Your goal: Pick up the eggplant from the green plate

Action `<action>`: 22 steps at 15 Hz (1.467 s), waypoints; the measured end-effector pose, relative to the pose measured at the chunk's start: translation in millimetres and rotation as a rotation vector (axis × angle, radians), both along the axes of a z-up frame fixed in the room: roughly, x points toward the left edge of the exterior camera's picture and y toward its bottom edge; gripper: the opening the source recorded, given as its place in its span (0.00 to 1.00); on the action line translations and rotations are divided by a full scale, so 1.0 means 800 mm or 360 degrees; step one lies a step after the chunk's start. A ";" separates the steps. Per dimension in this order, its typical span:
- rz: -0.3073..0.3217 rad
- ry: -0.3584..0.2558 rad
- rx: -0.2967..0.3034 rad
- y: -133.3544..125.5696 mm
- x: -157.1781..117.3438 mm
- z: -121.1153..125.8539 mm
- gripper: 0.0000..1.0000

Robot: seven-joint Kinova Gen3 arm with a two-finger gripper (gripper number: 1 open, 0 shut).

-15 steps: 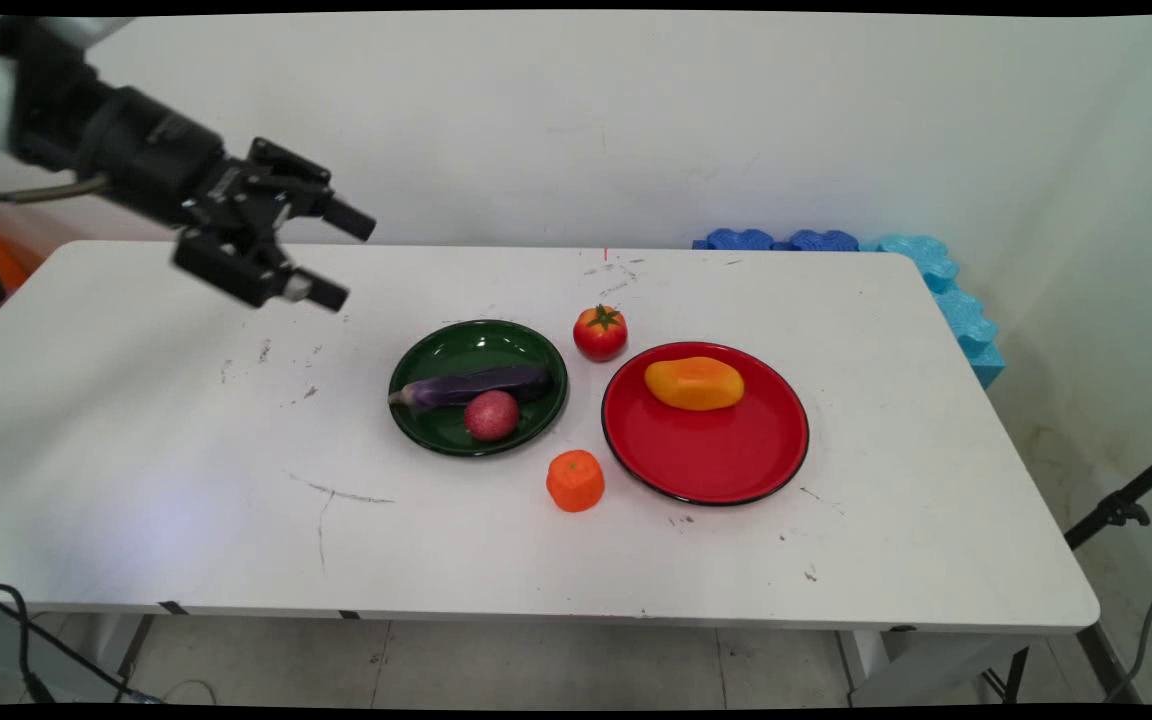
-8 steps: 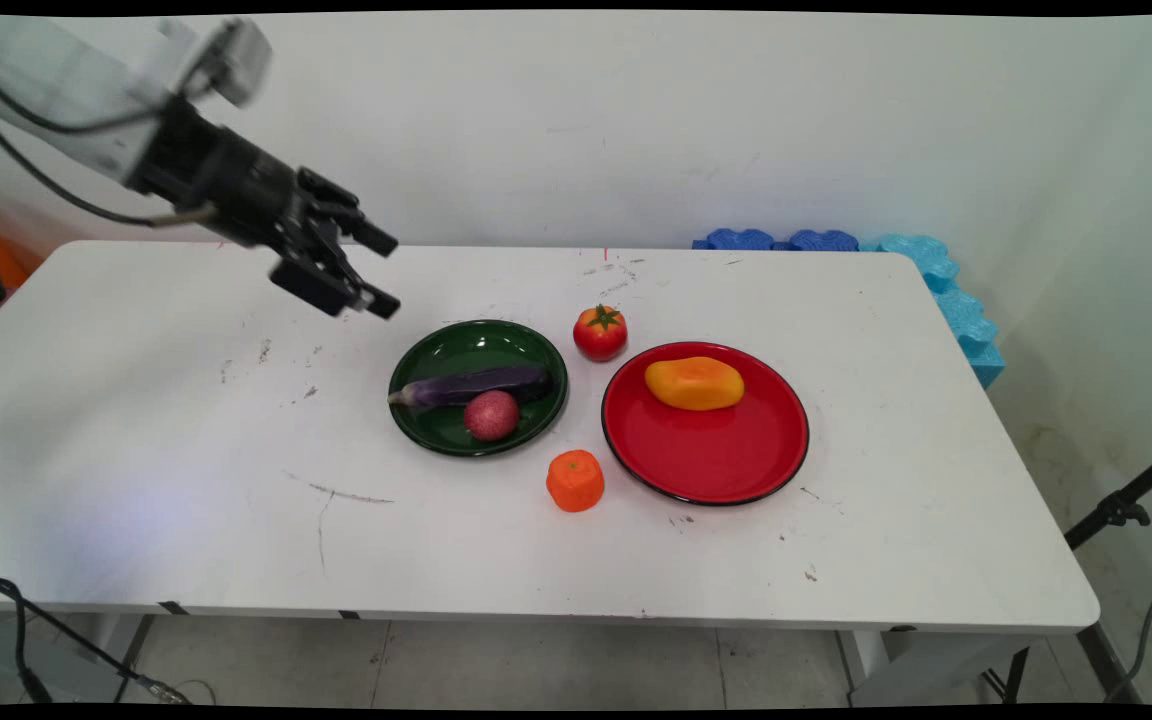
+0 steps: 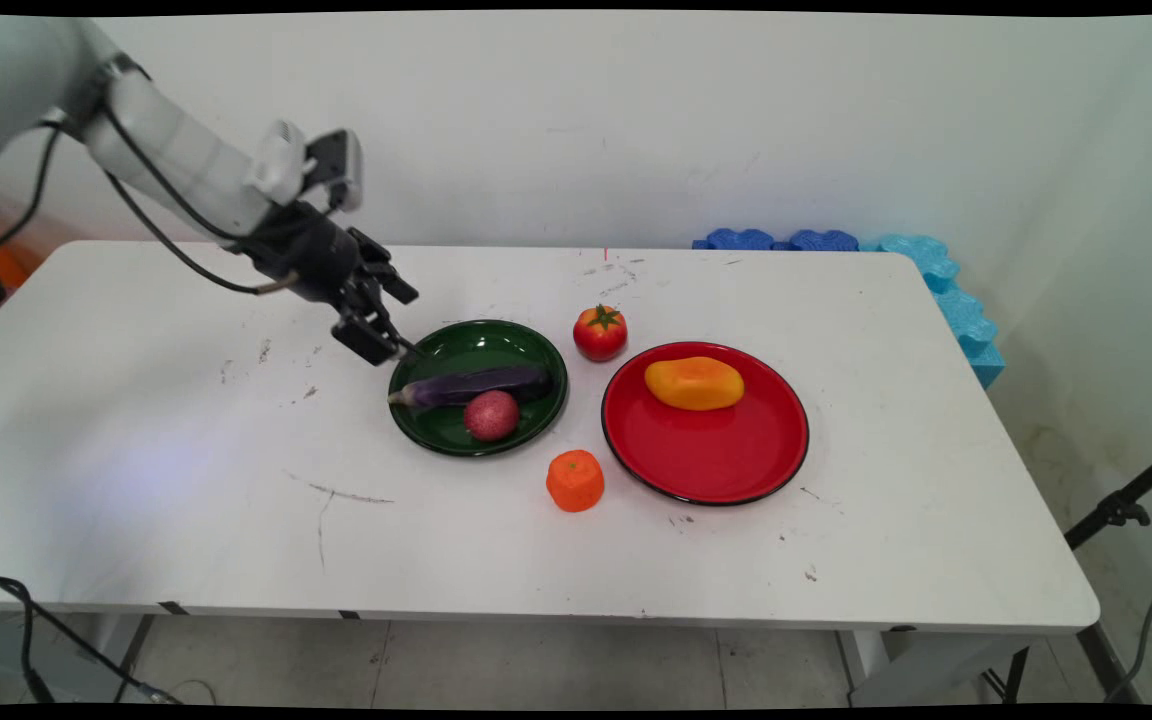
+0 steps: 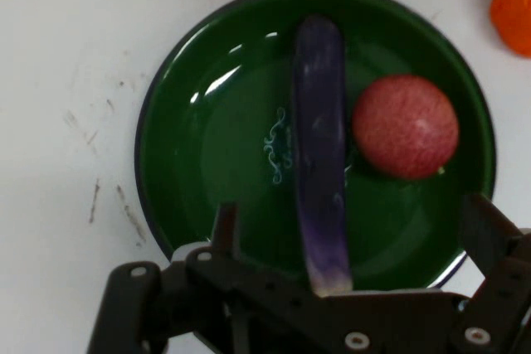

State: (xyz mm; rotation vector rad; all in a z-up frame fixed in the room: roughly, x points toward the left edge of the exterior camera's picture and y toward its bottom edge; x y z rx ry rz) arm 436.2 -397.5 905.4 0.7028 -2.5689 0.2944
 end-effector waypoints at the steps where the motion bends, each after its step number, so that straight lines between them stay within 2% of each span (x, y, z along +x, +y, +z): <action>1: -0.0012 -0.0015 0.0005 -0.005 -0.002 -0.009 1.00; 5: -0.0075 -0.0048 0.0023 -0.022 -0.012 -0.047 1.00; 11: -0.0153 -0.0039 0.0045 -0.038 -0.025 -0.088 1.00; 18: -0.0195 -0.0045 0.0043 -0.049 -0.032 -0.118 1.00; 19: -0.0198 -0.0043 0.0043 -0.049 -0.033 -0.121 0.00; 22: -0.0212 -0.0033 0.0042 -0.051 -0.037 -0.128 0.00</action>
